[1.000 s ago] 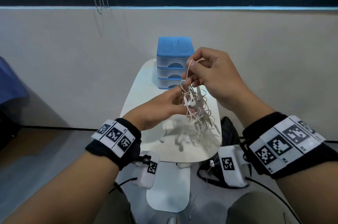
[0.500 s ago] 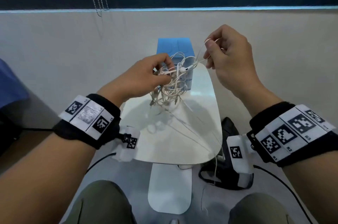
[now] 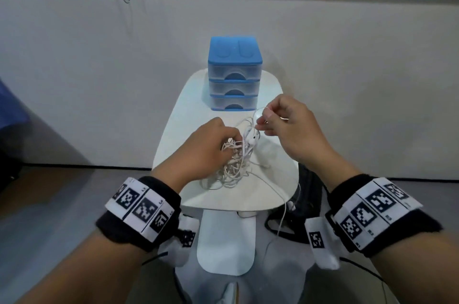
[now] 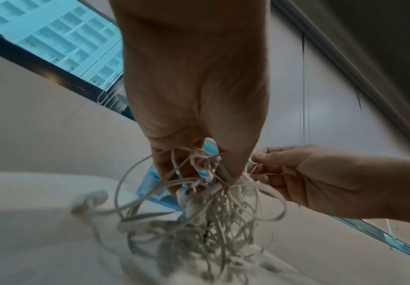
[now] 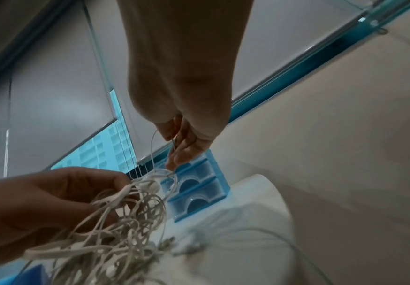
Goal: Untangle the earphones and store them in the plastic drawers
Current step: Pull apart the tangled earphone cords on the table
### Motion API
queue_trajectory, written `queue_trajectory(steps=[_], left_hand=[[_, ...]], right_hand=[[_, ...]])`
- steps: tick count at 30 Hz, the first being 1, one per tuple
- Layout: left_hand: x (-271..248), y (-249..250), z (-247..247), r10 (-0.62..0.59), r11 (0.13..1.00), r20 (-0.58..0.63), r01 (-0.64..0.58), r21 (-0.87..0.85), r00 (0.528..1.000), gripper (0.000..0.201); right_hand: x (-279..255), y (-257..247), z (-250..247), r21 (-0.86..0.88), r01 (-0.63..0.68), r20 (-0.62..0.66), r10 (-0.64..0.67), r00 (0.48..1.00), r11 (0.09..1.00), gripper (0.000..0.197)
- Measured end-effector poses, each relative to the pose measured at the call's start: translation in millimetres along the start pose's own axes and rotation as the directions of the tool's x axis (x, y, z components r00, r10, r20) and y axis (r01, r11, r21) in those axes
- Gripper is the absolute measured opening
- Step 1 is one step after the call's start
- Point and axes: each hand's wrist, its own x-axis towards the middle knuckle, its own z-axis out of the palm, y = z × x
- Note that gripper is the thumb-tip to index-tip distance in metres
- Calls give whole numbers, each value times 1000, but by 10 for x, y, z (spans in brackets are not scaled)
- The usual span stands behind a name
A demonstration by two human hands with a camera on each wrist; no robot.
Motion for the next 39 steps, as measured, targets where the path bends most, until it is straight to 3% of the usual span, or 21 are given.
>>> queue_trajectory(steps=[4,9,12,16,19,22,25,28,32,33,35,37,39], left_hand=[[-34,15,96,-39,996,-50,35,-86,998,25],[-50,45,115,-83,975,-77,65,-214,994,27],[-42,78,138,-104,954,-87,75,-291,991,37],[-45,118,191,-83,925,18,84,-370,996,53],[-29,118,209,-80,931,62,97,-351,995,55],[-8,107,196,-95,931,68,113,-347,993,51],[-22,96,173,-133,912,59,146,-382,989,48],[-32,93,162,-160,908,45,165,-385,986,41],[-10,89,146,-207,918,22,202,-341,978,15],[-4,100,144,-217,909,20,210,-360,976,10],[19,126,155,-235,898,1,218,-382,972,20],[44,152,180,-255,909,-35,227,-349,966,29],[61,184,201,-253,929,-57,226,-293,966,26]], right_hand=[[-51,87,-13,-56,-16,7,16,1000,998,13],[-27,129,-59,-54,-14,-97,9,995,998,12],[-18,152,-38,-36,-77,-26,76,997,996,13],[11,53,-25,189,-232,129,210,969,954,20],[63,23,-30,235,-232,85,218,972,944,25],[92,96,-24,51,-128,-17,129,991,990,21],[77,149,-25,-150,-73,-40,68,997,986,16],[59,122,-86,-177,-138,-57,130,990,974,17],[62,63,-180,-271,-187,-38,184,982,944,18],[58,50,-201,-311,-178,-25,180,983,934,17],[57,31,-239,-431,-139,61,182,981,892,12],[59,27,-253,-554,-80,190,220,957,829,17],[58,48,-244,-635,-21,264,242,934,772,18]])
